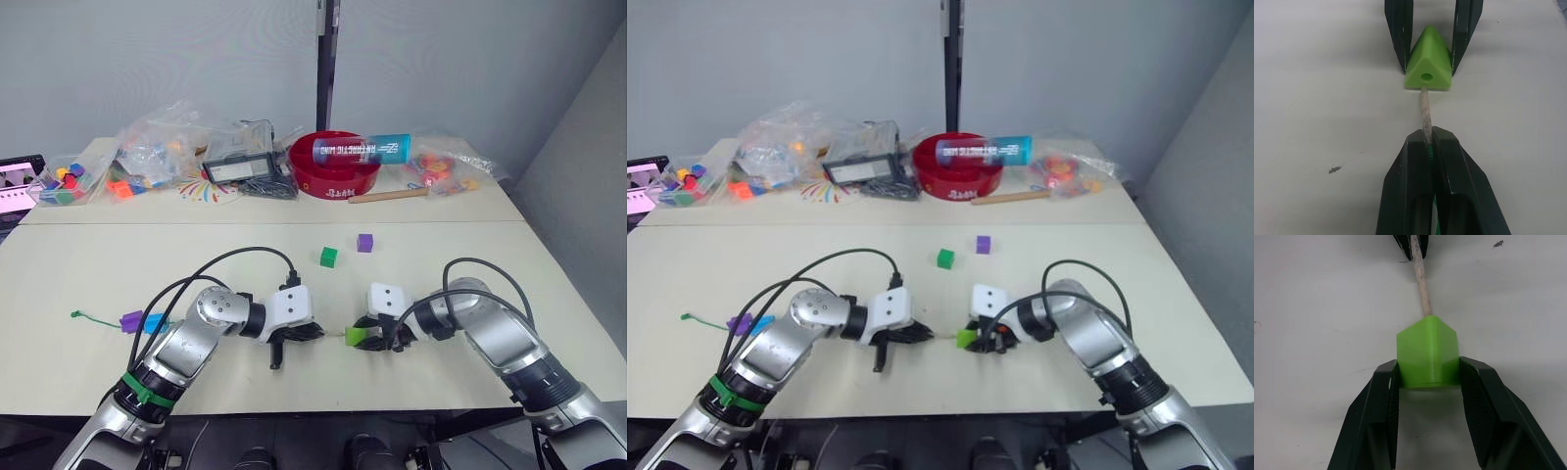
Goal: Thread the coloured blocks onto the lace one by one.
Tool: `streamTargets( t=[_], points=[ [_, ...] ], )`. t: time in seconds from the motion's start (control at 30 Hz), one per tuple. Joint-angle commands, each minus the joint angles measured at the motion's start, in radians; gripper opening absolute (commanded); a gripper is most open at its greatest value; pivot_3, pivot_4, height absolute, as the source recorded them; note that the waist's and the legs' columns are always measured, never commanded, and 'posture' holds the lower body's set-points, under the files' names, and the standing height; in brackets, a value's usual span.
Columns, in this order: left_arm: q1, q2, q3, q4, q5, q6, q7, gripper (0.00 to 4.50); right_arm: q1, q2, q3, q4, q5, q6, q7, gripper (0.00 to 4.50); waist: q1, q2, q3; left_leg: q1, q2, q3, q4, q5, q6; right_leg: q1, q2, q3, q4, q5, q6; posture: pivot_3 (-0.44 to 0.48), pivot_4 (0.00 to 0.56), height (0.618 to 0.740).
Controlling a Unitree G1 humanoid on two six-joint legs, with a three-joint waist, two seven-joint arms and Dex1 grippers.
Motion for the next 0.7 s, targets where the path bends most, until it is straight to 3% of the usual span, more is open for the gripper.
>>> streamTargets(
  t=[0.03, 0.7],
  points=[
    [-0.025, -0.021, -0.008, -0.021, -0.007, -0.012, 0.002, 0.0, 0.019, 0.006, 0.03, -0.013, -0.008, 0.015, -0.007, 1.31, 0.0, 0.0, 0.0, 0.0, 0.0, 0.0, 0.0, 0.0, 0.0, 0.0, 0.0, 0.0, 0.0, 0.0, 0.0, 0.0, 0.15, 0.731],
    [-0.077, -0.133, -0.065, 0.028, 0.014, -0.02, 0.012, 0.0, 0.02, 0.015, 0.027, -0.046, -0.003, 0.062, -0.018, 1.31, 0.009, 0.0, 0.0, 0.0, -0.001, 0.0, 0.005, 0.0, 0.0, 0.003, 0.0, 0.0, 0.0, 0.001, 0.002, 0.0, 0.15, 0.731]
  ],
)
